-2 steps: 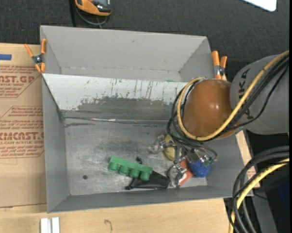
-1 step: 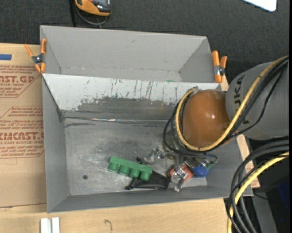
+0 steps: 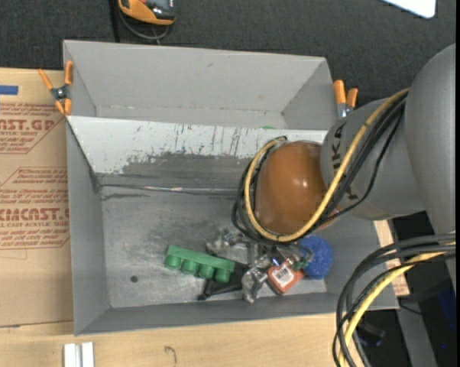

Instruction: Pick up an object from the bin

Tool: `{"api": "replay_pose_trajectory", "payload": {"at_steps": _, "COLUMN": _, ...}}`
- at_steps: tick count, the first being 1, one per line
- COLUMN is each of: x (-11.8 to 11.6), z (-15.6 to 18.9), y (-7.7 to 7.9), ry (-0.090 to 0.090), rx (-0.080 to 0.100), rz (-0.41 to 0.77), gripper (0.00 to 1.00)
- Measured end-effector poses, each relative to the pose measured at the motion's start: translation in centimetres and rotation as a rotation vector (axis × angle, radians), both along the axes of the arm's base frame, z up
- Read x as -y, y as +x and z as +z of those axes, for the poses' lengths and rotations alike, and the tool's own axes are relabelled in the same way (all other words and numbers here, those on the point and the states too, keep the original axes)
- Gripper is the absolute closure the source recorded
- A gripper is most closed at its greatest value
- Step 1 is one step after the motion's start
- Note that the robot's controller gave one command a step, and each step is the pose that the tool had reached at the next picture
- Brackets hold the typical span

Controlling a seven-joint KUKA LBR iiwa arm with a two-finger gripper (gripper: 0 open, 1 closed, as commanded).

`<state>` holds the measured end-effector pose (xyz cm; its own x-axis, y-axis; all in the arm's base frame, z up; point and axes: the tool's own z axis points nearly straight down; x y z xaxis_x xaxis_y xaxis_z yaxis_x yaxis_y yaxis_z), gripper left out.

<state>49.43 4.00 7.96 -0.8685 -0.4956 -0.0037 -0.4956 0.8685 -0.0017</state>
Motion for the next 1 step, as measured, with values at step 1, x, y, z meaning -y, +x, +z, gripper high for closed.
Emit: {"api": "replay_pose_trajectory", "payload": {"at_steps": 1, "x": -3.76, "z": -0.1, "y": -0.05, "ry": 0.003, "rx": 0.003, "rz": -0.019, "gripper": 1.0}}
